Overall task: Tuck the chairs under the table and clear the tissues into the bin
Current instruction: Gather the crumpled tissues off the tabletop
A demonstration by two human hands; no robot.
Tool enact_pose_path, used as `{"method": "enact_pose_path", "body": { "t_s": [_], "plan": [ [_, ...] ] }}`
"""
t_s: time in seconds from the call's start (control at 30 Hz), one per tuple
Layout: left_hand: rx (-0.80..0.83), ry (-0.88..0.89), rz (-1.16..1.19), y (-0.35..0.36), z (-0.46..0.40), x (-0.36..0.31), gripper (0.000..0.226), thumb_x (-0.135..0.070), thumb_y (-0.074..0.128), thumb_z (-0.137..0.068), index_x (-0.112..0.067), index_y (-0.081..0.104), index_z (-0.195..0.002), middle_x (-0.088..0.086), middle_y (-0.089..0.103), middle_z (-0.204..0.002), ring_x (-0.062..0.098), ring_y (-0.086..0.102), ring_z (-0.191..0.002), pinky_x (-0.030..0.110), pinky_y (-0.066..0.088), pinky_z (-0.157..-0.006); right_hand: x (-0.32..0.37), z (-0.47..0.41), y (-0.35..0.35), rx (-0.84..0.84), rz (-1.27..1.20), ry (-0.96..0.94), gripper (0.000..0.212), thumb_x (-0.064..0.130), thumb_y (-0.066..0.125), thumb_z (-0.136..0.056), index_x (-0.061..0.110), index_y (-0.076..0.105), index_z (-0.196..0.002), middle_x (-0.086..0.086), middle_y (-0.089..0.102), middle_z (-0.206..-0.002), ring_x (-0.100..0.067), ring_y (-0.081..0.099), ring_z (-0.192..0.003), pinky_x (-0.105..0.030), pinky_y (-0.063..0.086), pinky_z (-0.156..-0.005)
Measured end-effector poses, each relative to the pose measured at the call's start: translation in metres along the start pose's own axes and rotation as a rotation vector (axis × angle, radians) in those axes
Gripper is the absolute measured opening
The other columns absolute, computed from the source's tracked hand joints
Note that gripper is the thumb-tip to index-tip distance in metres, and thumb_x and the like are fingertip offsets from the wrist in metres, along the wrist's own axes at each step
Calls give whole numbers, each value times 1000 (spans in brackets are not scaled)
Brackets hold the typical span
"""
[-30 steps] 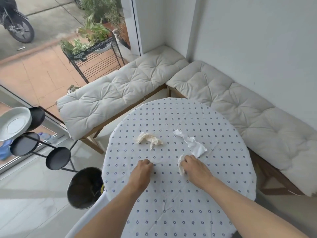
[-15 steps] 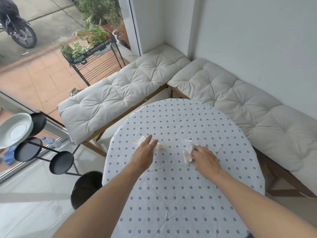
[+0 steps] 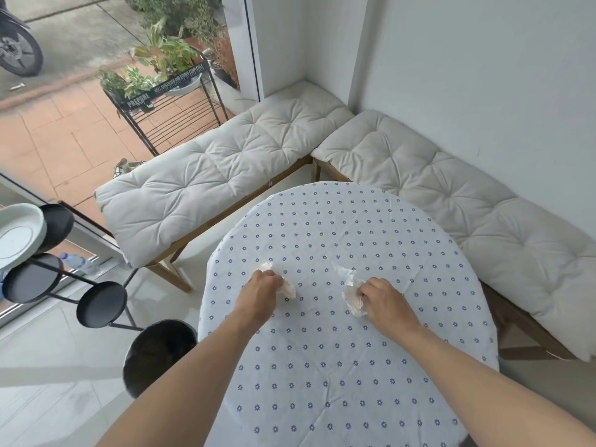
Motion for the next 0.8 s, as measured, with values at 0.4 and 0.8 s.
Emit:
{"method": "enact_pose_path", "body": {
  "t_s": [0.4, 0.8],
  "plan": [
    [-202, -124, 134, -69, 98, 195, 32, 19, 59, -81, -4, 78, -89, 11, 69, -83, 31, 63, -77, 40, 53, -68, 213, -29, 69, 9, -55, -206, 25, -1, 54, -98, 8, 70, -114, -3, 65, -111, -21, 56, -107, -39, 55, -84],
    [-243, -431, 248, -62, 239, 402, 27, 3, 56, -92, -11, 77, -103, 5, 62, -98, 36, 65, -80, 46, 58, -70, 421, -52, 222, 204, 65, -460, 24, -1, 52, -94, 9, 67, -109, -8, 64, -106, -27, 56, -101, -40, 51, -84]
  ]
}}
Point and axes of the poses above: each hand's wrist, its own z-axis away from the middle knuckle, its own y-axis out of the palm, x = y × z, the point moved 5 cm from there along -z, towards the middle knuckle
